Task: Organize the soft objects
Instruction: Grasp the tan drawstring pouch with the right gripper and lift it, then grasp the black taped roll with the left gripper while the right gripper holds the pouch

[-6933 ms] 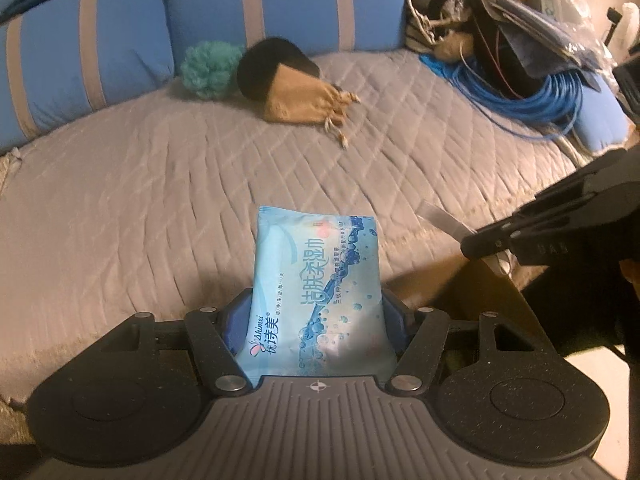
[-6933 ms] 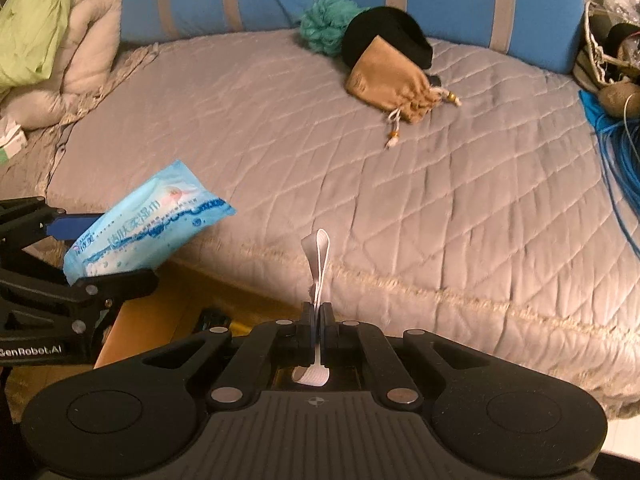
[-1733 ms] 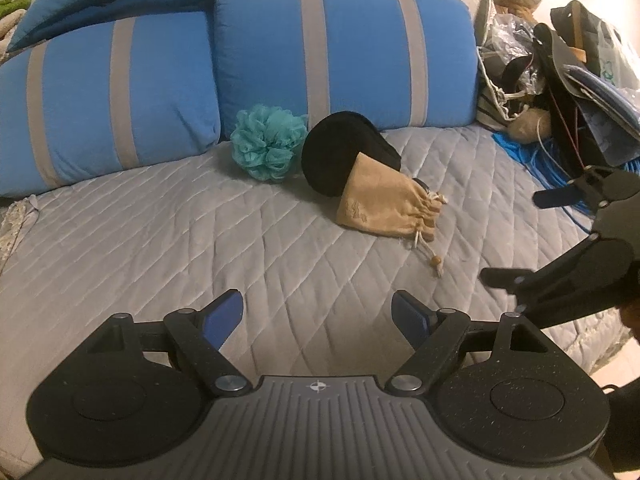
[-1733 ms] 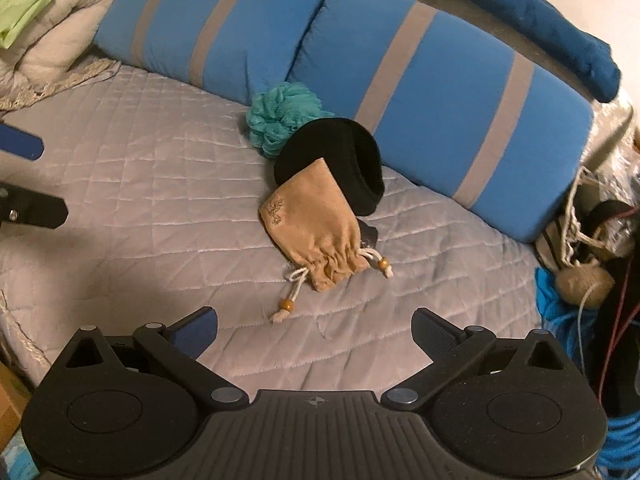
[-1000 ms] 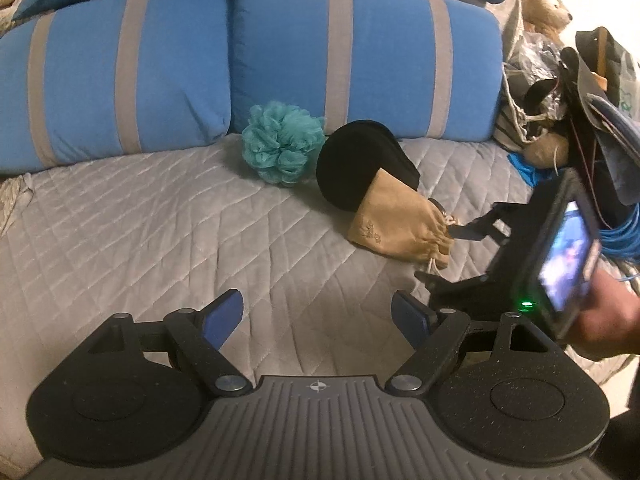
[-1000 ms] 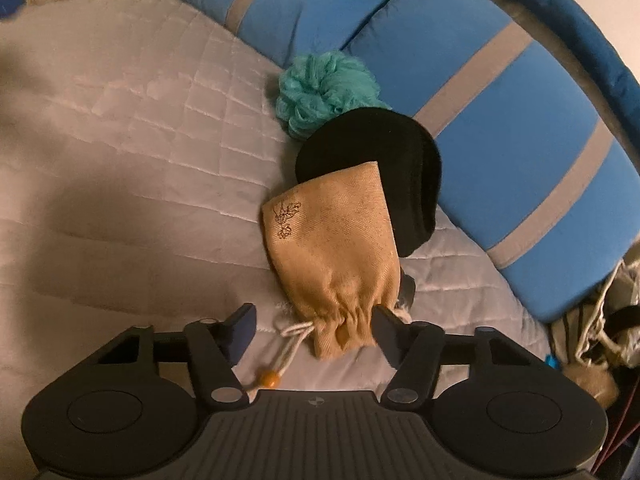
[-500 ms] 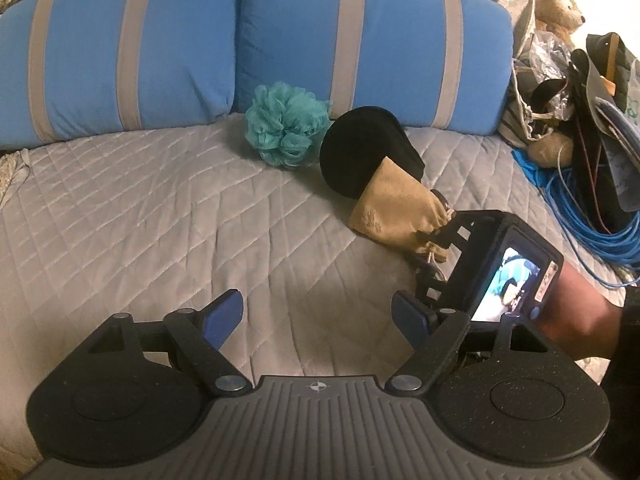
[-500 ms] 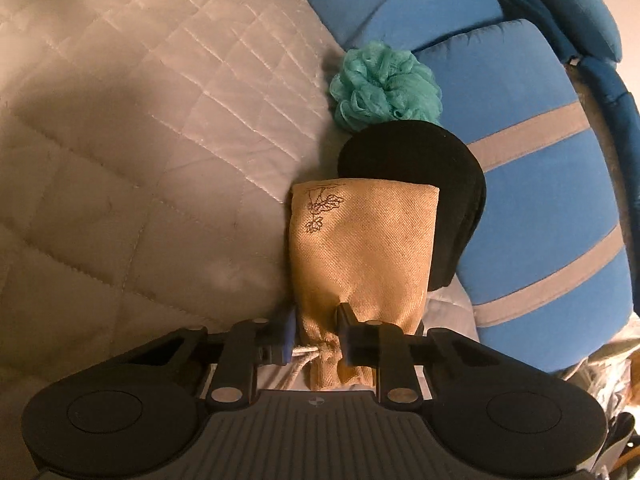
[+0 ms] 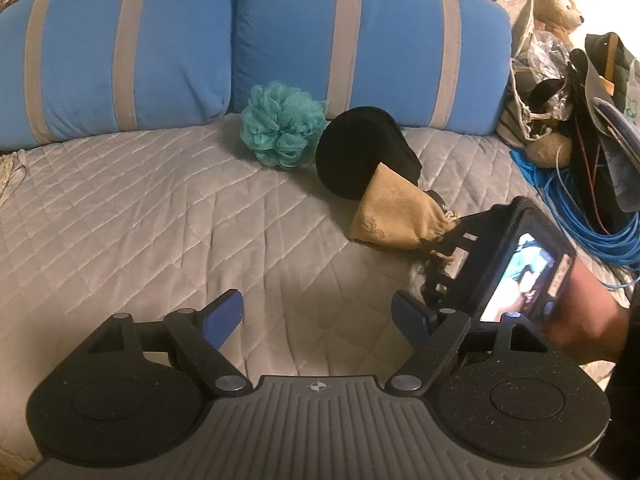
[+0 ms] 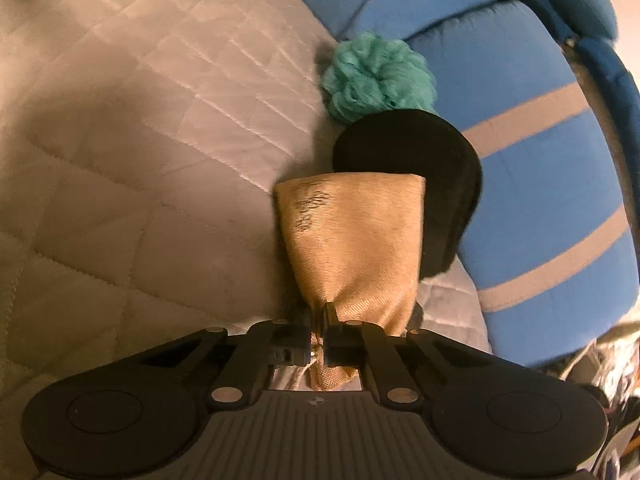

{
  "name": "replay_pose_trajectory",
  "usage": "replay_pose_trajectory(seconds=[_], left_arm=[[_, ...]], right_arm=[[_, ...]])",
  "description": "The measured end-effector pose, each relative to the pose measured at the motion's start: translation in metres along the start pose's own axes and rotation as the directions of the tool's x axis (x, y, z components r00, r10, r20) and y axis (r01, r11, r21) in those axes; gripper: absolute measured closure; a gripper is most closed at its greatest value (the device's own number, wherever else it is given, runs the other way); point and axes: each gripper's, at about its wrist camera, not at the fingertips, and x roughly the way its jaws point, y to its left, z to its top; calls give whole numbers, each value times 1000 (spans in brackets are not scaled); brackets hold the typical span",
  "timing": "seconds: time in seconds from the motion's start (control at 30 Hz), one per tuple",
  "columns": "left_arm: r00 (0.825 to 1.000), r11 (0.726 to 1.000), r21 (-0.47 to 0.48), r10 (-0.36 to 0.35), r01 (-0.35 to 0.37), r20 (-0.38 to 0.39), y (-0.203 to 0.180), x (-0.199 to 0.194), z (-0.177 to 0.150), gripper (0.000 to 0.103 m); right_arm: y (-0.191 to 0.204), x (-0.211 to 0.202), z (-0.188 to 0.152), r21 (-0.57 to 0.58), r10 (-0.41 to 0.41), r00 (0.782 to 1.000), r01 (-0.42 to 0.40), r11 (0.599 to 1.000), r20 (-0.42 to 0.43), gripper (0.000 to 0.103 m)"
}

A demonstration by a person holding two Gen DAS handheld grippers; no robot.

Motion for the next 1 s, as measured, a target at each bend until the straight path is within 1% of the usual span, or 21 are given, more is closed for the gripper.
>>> replay_pose_trajectory(seconds=[0.13,0.27,0.5,0.63,0.77,0.9,1.0], left_arm=[[1000,1000,0,3,-3,3,-2,2,1,21],[1000,1000,-16,8,-8,4,-1,5,4,21],[1000,998,-64,4,-2,19,5,9,12,21],[999,998,-56,-5,7,36,-1,11,16,21],[998,999,-32,-22,24,57,-9,13,17,21],[996,999,5,-47,47,74,-20,17,17,21],[994,998,44,-54,50,90,-27,22,16,21]], right_arm=[[-11,-11,-3,62,12,1000,-13,998,11,97],[-21,-23,-8,119,42,999,-42,992,-2,97],[-47,-46,-29,232,70,996,-54,971,-60,98],[-64,-60,-49,328,105,991,-72,942,-85,98],[-77,-74,-65,398,140,986,-94,913,-86,98],[-94,-87,-77,496,178,982,-121,860,-69,97],[-105,-96,-85,547,188,981,-129,827,-53,98]])
